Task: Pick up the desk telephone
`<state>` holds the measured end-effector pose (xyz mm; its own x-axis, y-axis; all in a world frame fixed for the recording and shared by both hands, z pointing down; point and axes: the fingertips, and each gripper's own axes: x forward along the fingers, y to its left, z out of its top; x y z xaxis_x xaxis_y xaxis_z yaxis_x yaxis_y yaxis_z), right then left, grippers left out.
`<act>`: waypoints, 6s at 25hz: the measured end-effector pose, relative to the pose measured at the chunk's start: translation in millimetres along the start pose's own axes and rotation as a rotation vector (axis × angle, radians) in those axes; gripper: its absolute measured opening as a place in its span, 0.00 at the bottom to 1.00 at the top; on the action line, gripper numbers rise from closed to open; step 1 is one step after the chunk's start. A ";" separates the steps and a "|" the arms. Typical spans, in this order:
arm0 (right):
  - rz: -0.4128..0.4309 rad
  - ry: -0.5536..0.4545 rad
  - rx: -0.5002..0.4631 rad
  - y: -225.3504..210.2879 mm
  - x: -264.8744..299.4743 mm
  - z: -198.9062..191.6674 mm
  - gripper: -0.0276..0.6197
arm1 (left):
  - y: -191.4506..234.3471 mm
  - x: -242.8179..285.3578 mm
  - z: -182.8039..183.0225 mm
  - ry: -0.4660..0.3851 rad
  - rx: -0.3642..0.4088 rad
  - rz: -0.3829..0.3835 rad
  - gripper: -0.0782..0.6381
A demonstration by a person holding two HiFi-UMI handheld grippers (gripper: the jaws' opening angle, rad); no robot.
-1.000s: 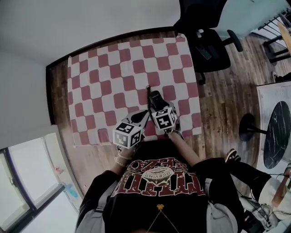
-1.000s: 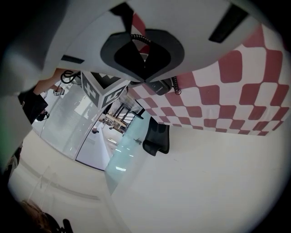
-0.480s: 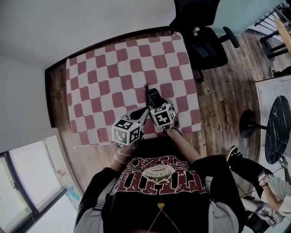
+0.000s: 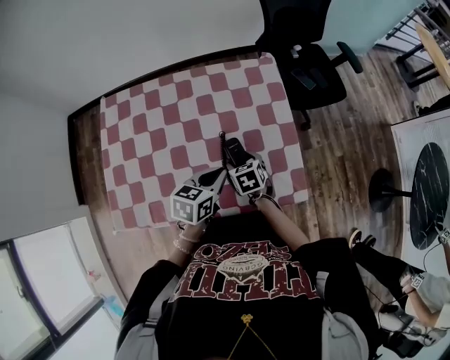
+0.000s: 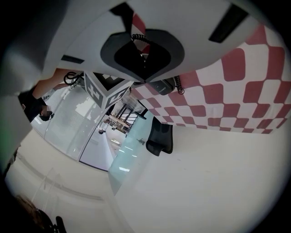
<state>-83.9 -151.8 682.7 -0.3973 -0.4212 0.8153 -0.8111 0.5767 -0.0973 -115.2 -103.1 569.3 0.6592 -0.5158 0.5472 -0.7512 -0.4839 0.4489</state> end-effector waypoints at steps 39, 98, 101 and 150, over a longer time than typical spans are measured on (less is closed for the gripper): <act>0.031 0.012 -0.062 -1.6 -51.9 -6.5 0.49 | -7.0 12.1 1.0 0.009 0.011 -0.050 0.11; 0.094 -0.123 -0.137 30.5 -178.2 71.7 0.49 | -5.0 26.4 -15.8 0.076 0.043 -0.022 0.11; 0.098 -0.129 -0.147 33.1 -182.9 75.0 0.49 | -6.5 25.9 -15.8 0.075 0.043 -0.023 0.11; 0.113 -0.089 -0.101 26.5 -177.2 61.6 0.49 | -10.3 29.2 -26.3 0.100 0.044 -0.037 0.11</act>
<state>-61.4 -105.0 500.5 -0.5234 -0.4078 0.7482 -0.7137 0.6895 -0.1235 -89.1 -94.6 599.3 0.6779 -0.4249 0.5999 -0.7231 -0.5326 0.4398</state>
